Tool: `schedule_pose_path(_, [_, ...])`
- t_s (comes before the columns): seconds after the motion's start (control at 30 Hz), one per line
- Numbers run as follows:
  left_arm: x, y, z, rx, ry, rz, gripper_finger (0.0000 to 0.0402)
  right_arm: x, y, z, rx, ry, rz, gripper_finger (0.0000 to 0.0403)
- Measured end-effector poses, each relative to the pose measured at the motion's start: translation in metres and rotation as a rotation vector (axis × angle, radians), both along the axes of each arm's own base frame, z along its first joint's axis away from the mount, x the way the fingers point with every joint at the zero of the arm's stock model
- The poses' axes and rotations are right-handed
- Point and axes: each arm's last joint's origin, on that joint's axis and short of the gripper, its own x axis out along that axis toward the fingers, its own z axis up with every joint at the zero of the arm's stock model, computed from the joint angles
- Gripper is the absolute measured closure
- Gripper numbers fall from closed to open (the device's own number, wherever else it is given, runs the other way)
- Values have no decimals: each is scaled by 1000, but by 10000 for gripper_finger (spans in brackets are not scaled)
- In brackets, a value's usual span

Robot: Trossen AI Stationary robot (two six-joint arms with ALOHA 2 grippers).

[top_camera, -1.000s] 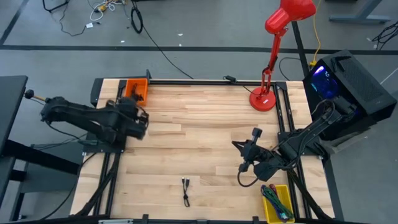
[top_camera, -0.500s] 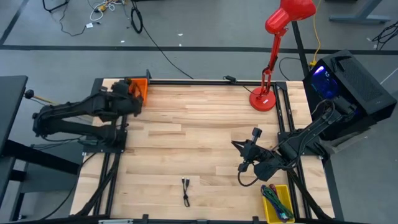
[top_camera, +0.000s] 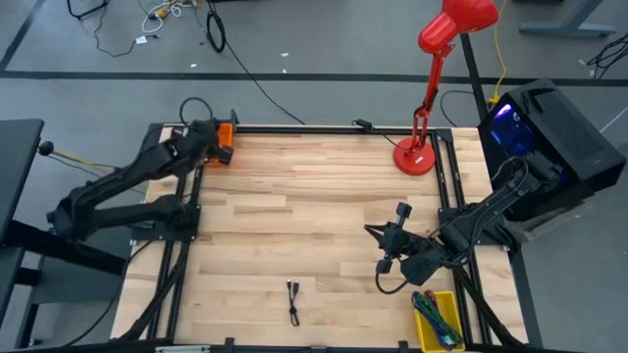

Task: Pick & Place USB Port
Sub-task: Put the left black charger cable into the orange bin

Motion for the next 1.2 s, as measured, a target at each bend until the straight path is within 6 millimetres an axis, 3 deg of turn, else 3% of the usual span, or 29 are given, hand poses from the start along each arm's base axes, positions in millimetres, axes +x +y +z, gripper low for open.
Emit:
schedule_pose_path(0.2, [-10,26,-11,17,-75,33,351,0,0,0,-9,-6,-10,387])
schedule_pose_path(0.5, [-9,25,-10,13,-82,5,351,2,-3,1,-16,-13,-30,387])
schedule_pose_path(0.77, [2,37,-18,-52,-147,-52,351,2,-4,1,-8,-14,-30,387])
schedule_pose_path(0.87, [4,46,-29,-55,-99,75,351,3,-4,1,-5,-15,-31,387])
schedule_pose_path(1.2, [21,69,-54,4,-24,259,351,3,-3,1,15,-7,-11,387])
